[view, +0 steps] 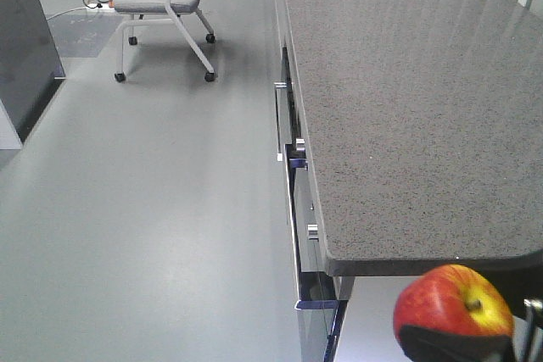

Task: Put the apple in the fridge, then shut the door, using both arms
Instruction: 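Retract the right arm holding the apple away from the counter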

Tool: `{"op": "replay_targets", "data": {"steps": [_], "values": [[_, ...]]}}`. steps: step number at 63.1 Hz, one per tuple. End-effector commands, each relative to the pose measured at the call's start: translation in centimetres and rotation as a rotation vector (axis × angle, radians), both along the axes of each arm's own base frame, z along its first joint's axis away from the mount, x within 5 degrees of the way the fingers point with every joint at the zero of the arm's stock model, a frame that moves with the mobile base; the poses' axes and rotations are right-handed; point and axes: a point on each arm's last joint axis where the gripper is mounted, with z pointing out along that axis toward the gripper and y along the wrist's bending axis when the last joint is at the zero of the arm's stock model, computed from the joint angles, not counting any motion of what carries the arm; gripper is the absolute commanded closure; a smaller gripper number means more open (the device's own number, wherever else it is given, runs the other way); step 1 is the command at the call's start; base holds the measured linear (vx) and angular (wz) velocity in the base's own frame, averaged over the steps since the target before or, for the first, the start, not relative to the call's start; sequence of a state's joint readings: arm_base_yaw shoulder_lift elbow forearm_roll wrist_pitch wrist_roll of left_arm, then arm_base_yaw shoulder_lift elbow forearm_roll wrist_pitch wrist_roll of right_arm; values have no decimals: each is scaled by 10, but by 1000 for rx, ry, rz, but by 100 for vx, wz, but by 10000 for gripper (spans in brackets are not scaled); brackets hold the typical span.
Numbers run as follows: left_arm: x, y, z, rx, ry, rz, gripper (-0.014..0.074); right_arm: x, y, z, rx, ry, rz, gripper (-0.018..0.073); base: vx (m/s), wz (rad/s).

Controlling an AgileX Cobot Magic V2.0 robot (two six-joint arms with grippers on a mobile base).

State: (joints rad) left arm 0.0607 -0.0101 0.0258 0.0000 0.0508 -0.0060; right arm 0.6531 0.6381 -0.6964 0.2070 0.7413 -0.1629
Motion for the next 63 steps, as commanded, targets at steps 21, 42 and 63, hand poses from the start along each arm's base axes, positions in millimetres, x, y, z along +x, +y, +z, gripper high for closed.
{"op": "replay_targets", "data": {"steps": [21,42,63], "values": [[-1,0,0,-3,-70,-2,603,-16,-12,19,106,-121,-1,198,0,0],[-1,0,0,-3,-70,-2,603,-16,-12,19,106,-122,-1,198,0,0],[-1,0,0,-3,-70,-2,603,-16,-12,19,105,-121,-1,198,0,0]]}}
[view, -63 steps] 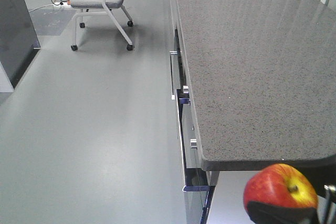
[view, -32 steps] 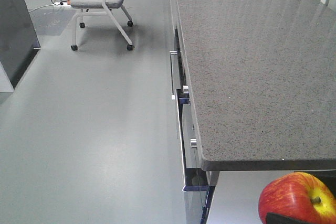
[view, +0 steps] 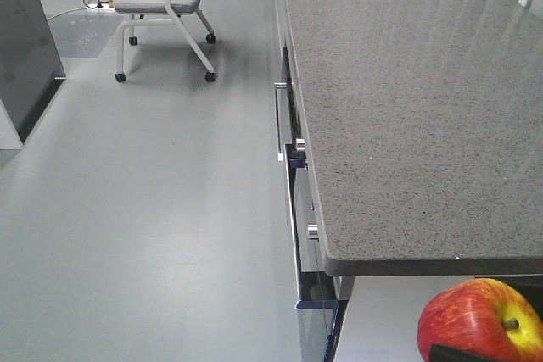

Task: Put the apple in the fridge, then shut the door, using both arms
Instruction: 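Retract the right arm holding the apple away from the counter, then drive the base around the island toward the open refrigerator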

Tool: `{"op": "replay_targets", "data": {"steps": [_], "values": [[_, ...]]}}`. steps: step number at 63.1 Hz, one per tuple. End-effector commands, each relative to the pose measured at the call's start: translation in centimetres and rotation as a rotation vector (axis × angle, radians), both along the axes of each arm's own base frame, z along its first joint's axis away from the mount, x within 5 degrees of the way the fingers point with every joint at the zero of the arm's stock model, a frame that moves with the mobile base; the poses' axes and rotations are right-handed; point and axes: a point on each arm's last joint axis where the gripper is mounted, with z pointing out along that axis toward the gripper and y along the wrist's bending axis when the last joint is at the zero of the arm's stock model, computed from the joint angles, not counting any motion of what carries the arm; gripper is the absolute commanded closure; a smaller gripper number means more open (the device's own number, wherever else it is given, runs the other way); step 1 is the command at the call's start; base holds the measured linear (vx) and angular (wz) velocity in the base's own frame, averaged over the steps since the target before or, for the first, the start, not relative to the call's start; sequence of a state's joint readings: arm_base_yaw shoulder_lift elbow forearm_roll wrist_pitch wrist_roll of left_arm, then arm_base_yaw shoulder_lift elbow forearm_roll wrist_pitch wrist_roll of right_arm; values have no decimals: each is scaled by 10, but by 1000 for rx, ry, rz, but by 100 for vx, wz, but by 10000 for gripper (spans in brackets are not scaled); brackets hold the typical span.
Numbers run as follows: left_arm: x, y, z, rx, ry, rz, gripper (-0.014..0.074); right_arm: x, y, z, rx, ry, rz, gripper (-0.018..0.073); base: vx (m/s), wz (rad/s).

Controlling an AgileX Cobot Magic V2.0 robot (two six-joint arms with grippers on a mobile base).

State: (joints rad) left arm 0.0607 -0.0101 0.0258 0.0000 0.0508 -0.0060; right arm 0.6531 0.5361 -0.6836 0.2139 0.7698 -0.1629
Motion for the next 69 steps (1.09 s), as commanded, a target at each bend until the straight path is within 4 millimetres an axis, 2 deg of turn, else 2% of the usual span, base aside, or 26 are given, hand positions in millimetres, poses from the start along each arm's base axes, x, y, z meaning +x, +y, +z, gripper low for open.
{"op": "replay_targets", "data": {"steps": [1,31,69], "values": [[-1,0,0,-3,-70,-2,603,2,1,15,64,-75,-8,198,0,0],[-1,0,0,-3,-70,-2,603,2,1,15,64,-75,-7,198,-1,8],[-1,0,0,-3,-70,-2,603,2,1,15,66,-77,-8,198,-2,34]]}}
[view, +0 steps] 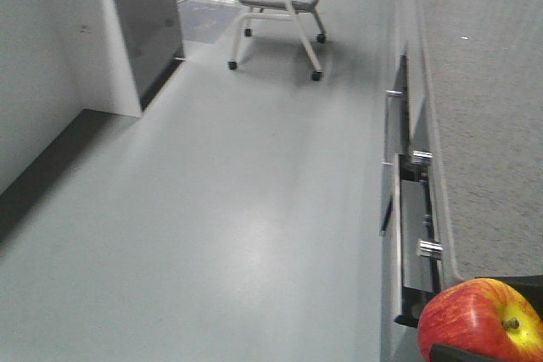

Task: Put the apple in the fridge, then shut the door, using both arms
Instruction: 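Drive the base around the island toward the open refrigerator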

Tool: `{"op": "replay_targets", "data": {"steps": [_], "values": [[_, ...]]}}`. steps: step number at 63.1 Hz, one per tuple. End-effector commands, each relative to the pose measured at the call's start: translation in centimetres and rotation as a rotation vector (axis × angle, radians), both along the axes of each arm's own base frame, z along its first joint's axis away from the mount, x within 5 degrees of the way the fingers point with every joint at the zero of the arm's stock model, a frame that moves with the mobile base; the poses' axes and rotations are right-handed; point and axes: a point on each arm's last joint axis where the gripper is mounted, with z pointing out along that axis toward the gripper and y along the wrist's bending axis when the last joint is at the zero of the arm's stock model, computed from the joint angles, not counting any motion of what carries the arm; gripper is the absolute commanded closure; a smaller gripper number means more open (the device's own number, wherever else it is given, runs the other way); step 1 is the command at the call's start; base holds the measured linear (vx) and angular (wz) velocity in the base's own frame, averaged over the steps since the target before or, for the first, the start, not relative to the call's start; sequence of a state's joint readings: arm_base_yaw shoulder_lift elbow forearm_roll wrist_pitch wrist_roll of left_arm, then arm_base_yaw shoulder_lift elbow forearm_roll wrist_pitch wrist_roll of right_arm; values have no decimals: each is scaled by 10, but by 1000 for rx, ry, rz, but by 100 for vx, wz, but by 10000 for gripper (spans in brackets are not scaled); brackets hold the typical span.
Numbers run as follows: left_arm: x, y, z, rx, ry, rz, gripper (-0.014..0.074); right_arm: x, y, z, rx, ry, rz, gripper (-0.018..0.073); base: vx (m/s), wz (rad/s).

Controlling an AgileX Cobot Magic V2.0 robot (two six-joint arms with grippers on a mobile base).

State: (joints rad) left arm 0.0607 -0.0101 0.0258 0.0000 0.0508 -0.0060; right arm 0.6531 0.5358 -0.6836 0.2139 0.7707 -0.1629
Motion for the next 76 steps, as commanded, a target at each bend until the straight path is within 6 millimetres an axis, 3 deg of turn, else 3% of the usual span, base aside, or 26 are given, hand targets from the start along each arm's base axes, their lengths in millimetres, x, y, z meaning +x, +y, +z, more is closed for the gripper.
{"op": "replay_targets", "data": {"steps": [1,76], "values": [[-1,0,0,-3,-70,-2,603,2,1,15,66,-78,-8,198,-1,40],[-1,0,0,-3,-70,-2,603,2,1,15,65,-76,-8,198,-2,49]]}}
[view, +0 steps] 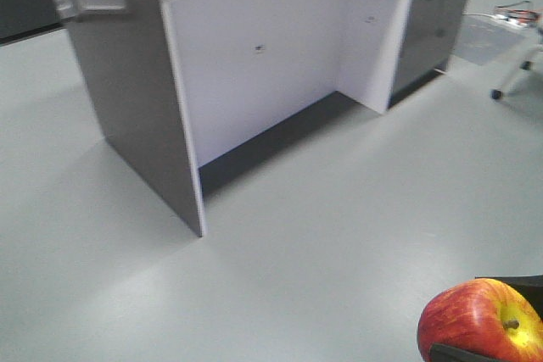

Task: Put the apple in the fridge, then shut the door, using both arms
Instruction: 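Drive the base around the island toward the open refrigerator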

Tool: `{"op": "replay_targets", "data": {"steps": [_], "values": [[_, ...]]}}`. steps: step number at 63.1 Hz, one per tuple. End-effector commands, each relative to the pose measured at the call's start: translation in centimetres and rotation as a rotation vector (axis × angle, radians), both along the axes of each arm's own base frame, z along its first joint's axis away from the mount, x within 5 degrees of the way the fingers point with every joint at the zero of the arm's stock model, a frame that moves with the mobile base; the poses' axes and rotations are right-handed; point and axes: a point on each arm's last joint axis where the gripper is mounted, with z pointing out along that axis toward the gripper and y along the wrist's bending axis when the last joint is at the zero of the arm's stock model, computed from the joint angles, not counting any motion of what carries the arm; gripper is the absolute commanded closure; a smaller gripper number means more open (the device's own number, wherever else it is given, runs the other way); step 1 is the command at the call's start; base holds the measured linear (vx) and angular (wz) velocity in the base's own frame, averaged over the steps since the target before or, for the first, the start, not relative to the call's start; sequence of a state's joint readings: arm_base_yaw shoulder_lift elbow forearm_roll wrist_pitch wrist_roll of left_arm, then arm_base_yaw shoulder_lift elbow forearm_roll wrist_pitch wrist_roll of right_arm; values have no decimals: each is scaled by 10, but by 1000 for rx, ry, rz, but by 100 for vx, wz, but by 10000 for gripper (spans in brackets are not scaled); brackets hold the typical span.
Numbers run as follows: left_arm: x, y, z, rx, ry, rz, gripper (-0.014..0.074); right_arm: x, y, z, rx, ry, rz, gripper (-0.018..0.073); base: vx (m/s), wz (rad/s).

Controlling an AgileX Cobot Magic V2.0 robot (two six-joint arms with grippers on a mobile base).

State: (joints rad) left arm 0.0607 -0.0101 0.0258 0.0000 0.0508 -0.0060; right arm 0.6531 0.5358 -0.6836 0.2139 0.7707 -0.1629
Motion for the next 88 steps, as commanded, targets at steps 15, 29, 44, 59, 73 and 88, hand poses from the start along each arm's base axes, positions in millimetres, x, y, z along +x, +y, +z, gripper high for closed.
{"op": "replay_targets", "data": {"steps": [15,29,44,59,73,88], "values": [[-1,0,0,-3,-70,-2,603,2,1,15,65,-76,-8,198,-2,54],[-1,0,0,-3,-70,-2,603,2,1,15,65,-76,-8,198,-1,50],[-1,0,0,-3,-70,-2,603,2,1,15,65,-76,-8,198,0,47],[-1,0,0,-3,-70,-2,603,2,1,15,65,-75,-8,198,1,43],[-1,0,0,-3,-70,-2,603,2,1,15,66,-76,-8,198,2,41],[-1,0,0,-3,-70,-2,603,2,1,15,65,-77,-8,198,4,35]]}}
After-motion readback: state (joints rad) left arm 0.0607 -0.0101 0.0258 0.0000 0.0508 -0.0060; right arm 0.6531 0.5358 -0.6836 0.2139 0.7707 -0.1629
